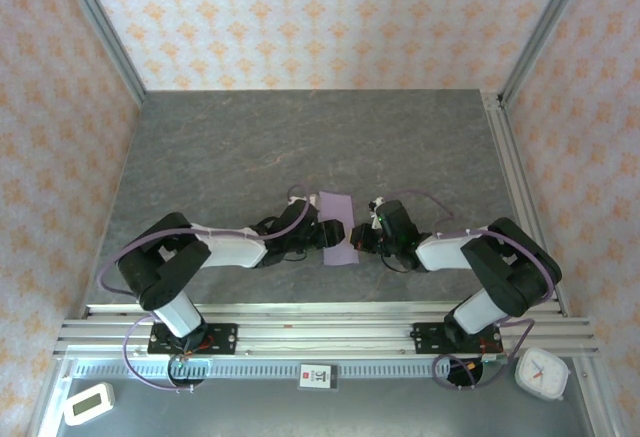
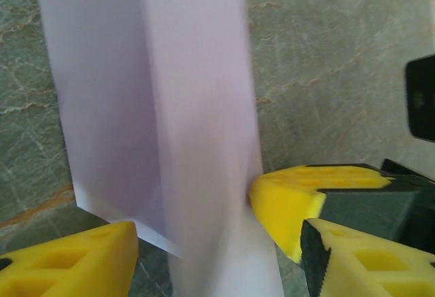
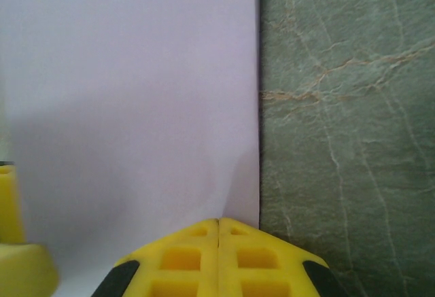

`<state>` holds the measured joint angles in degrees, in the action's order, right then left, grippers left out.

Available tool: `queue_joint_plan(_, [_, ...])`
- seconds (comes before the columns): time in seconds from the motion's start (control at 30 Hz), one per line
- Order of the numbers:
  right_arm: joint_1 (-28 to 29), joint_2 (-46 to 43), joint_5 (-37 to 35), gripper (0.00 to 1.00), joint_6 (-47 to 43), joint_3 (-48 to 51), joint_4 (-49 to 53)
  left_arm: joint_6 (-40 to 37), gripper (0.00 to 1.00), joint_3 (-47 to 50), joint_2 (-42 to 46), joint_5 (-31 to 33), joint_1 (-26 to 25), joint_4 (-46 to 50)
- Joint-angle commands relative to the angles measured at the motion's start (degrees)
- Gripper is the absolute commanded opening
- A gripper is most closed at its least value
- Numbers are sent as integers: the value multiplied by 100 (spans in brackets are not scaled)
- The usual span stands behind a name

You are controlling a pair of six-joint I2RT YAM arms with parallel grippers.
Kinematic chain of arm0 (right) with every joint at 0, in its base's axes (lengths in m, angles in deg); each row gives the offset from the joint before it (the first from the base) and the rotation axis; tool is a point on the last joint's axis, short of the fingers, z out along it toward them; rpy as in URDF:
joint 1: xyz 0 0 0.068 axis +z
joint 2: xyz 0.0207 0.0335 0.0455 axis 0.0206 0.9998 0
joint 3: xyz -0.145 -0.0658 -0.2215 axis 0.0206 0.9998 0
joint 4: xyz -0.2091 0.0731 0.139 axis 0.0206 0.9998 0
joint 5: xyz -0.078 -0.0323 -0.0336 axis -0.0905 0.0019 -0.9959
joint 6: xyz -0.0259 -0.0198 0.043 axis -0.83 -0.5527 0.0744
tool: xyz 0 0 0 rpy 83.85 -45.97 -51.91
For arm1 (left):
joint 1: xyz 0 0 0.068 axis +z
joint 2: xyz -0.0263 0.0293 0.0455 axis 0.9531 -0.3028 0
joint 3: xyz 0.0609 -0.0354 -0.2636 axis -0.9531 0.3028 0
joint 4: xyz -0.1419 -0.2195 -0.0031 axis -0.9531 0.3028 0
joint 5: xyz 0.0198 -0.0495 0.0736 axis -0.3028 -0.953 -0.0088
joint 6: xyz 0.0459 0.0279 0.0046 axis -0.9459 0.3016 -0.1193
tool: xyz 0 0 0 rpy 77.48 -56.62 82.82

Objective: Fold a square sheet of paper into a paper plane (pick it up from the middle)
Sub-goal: Third fold the triangle at the center of the table.

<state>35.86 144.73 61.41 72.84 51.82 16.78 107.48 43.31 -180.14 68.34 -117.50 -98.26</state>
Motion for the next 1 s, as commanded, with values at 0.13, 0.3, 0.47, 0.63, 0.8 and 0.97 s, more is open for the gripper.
queue_joint_plan(0.13, [-30,246,-57,0,5,197,366,21,69,523,326,-239,114,-1403])
queue_joint_plan(0.3, [-35,284,-32,0,-3,189,365,31,67,627,125,-511,299,-1743])
queue_joint_plan(0.47, [-40,298,-25,0,-4,149,387,-161,55,619,-85,-673,390,-1778])
queue_joint_plan(0.63, [-54,288,-47,0,-43,94,470,-392,36,626,-240,-752,443,-1721])
queue_joint_plan(0.8, [-96,243,-31,0,-121,-6,626,-671,19,653,-294,-821,469,-1568])
queue_joint_plan(0.97, [-162,102,31,0,-455,-374,1072,-728,0,701,-269,-830,487,-1485])
